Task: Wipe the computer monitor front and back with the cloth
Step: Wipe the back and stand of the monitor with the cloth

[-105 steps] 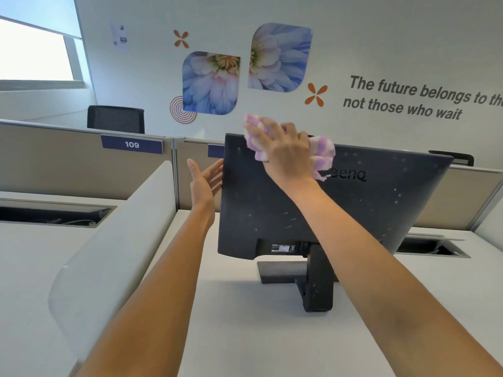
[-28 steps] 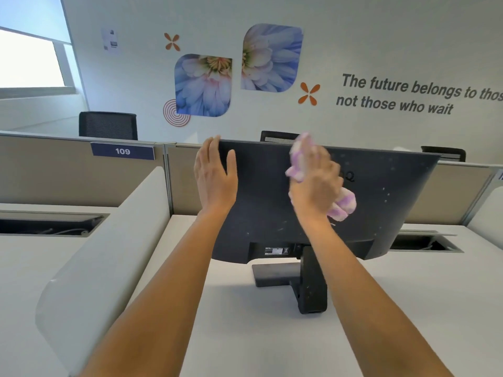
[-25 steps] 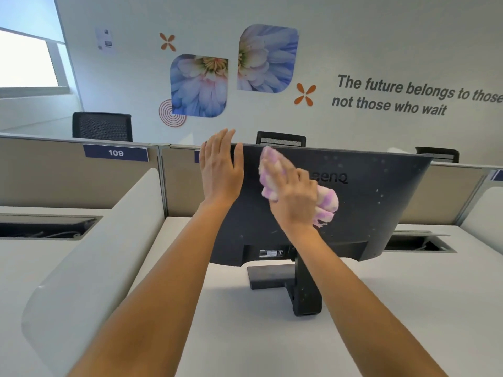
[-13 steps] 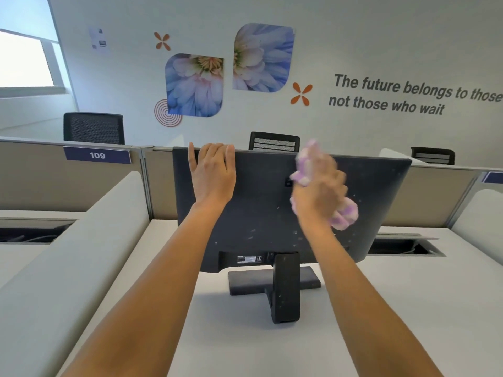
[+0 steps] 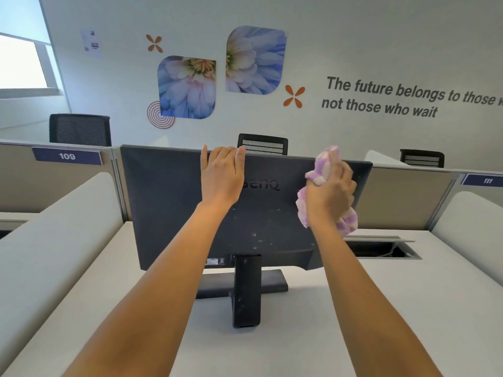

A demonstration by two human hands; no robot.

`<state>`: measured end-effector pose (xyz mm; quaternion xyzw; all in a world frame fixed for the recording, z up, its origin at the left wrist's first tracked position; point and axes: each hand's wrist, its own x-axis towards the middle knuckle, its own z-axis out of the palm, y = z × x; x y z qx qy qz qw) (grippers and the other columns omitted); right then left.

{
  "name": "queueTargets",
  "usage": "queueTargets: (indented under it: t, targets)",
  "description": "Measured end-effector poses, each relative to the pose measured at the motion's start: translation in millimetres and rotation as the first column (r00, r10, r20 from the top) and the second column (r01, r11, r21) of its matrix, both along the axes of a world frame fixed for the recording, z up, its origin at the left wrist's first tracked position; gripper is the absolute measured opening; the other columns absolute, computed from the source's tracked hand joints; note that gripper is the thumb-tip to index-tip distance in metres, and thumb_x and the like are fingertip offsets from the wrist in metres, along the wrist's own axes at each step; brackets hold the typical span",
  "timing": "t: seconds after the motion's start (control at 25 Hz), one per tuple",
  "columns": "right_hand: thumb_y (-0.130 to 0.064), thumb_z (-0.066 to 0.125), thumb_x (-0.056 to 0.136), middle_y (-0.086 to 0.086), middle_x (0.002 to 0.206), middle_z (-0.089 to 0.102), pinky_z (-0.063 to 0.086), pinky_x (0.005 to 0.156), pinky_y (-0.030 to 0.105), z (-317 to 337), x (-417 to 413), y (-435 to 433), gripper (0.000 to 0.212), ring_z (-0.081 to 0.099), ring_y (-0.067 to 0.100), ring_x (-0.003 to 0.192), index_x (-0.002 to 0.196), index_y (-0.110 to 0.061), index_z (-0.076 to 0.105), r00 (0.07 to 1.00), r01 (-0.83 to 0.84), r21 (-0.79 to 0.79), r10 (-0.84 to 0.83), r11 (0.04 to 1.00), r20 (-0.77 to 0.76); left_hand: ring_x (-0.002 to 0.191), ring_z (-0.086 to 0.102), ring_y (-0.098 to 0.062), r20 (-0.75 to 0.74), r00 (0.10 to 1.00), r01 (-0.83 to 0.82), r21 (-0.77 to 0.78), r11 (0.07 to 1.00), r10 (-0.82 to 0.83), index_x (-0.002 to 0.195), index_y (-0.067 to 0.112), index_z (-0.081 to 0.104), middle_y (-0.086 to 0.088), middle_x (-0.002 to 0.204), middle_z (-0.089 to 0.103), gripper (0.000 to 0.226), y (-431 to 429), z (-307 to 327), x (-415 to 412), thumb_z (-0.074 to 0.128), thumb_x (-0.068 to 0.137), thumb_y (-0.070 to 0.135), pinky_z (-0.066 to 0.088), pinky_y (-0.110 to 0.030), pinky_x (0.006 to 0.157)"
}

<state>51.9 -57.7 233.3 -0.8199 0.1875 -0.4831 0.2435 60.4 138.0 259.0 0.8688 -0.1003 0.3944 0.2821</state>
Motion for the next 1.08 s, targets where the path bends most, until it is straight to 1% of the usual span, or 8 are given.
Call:
queueTargets:
  t: [0.16, 0.24, 0.44, 0.6, 0.8, 0.96, 1.0, 1.08]
  targets:
    - [-0.027, 0.073, 0.072, 0.006, 0.128, 0.056, 0.049, 0.063, 0.038, -25.6, 0.2, 20.4, 0.073, 0.058, 0.029, 0.088, 0.138, -0.026, 0.042, 0.993, -0.087, -0.564, 0.119, 0.821, 0.021, 0.12, 0.048, -0.016, -0.025, 0.998, 0.056, 0.012, 0.998, -0.056, 0.115, 0.015, 0.063, 0.001, 0.12, 0.063, 0.048, -39.9, 1.8, 1.9, 0.021, 0.102, 0.034, 0.008, -0.036, 0.116]
    - [-0.025, 0.075, 0.07, 0.005, 0.128, 0.058, 0.051, 0.062, 0.038, -33.1, 2.0, 6.0, 0.077, 0.059, 0.029, 0.088, 0.138, -0.029, 0.04, 0.984, -0.129, -0.673, 0.178, 0.728, 0.003, 0.121, 0.047, -0.016, -0.037, 0.997, 0.064, 0.023, 0.998, -0.063, 0.116, 0.017, 0.063, 0.002, 0.121, 0.063, 0.047, -58.9, 1.9, 1.5, 0.021, 0.102, 0.034, 0.008, -0.038, 0.116]
    - [-0.03, 0.071, 0.076, 0.007, 0.129, 0.056, 0.055, 0.067, 0.041, -14.5, 3.5, -20.3, 0.071, 0.059, 0.03, 0.094, 0.14, -0.025, 0.043, 0.99, -0.111, -0.318, 0.134, 0.942, 0.052, 0.121, 0.043, -0.016, -0.046, 0.999, 0.021, -0.022, 1.0, -0.022, 0.114, 0.018, 0.064, 0.003, 0.119, 0.059, 0.049, -73.1, -1.7, 6.6, 0.021, 0.102, 0.037, -0.001, -0.042, 0.118]
    - [-0.022, 0.073, 0.068, 0.005, 0.126, 0.06, 0.047, 0.059, 0.035, -29.5, 4.6, -19.3, 0.075, 0.058, 0.027, 0.083, 0.137, -0.027, 0.043, 0.974, -0.115, -0.733, 0.222, 0.67, 0.05, 0.12, 0.043, -0.018, -0.012, 1.0, 0.021, -0.022, 1.0, -0.022, 0.115, 0.02, 0.063, 0.003, 0.116, 0.059, 0.046, -70.8, -6.5, 11.3, 0.022, 0.101, 0.036, -0.004, -0.041, 0.116]
    - [-0.026, 0.074, 0.072, 0.008, 0.128, 0.057, 0.055, 0.066, 0.041, -18.2, 8.7, -28.8, 0.073, 0.06, 0.03, 0.092, 0.139, -0.024, 0.046, 0.99, -0.092, -0.309, 0.122, 0.947, 0.077, 0.117, 0.044, -0.016, 0.015, 1.0, 0.022, -0.057, 0.998, -0.021, 0.111, 0.019, 0.066, 0.004, 0.112, 0.059, 0.061, -75.8, -7.1, 14.0, 0.013, 0.096, 0.045, -0.006, -0.039, 0.117]
    - [-0.021, 0.073, 0.067, 0.005, 0.128, 0.058, 0.049, 0.06, 0.036, -27.7, 8.5, -24.8, 0.077, 0.058, 0.028, 0.085, 0.138, -0.027, 0.044, 0.972, -0.116, -0.741, 0.229, 0.661, 0.052, 0.116, 0.044, -0.016, 0.044, 0.999, 0.021, -0.062, 0.998, -0.019, 0.11, 0.018, 0.066, 0.004, 0.112, 0.06, 0.061, -72.3, -11.2, 16.7, 0.013, 0.094, 0.043, -0.008, -0.036, 0.115]
    - [-0.02, 0.073, 0.066, 0.005, 0.128, 0.058, 0.049, 0.06, 0.035, -24.9, 9.4, -33.8, 0.078, 0.058, 0.028, 0.084, 0.138, -0.027, 0.044, 0.972, -0.122, -0.743, 0.232, 0.658, 0.046, 0.116, 0.043, -0.016, 0.046, 0.999, 0.026, -0.059, 0.998, -0.023, 0.11, 0.018, 0.066, 0.004, 0.111, 0.06, 0.059, -73.0, -11.4, 17.0, 0.014, 0.095, 0.042, -0.008, -0.036, 0.115]
    - [-0.02, 0.069, 0.068, 0.006, 0.127, 0.057, 0.05, 0.064, 0.037, -19.9, 11.2, -55.1, 0.075, 0.058, 0.029, 0.086, 0.138, -0.026, 0.043, 0.986, -0.081, -0.56, 0.149, 0.824, 0.076, 0.116, 0.043, -0.014, 0.042, 0.998, 0.039, -0.076, 0.996, -0.036, 0.11, 0.019, 0.066, 0.005, 0.111, 0.06, 0.055, -74.8, -11.0, 17.2, 0.017, 0.096, 0.04, -0.009, -0.036, 0.115]
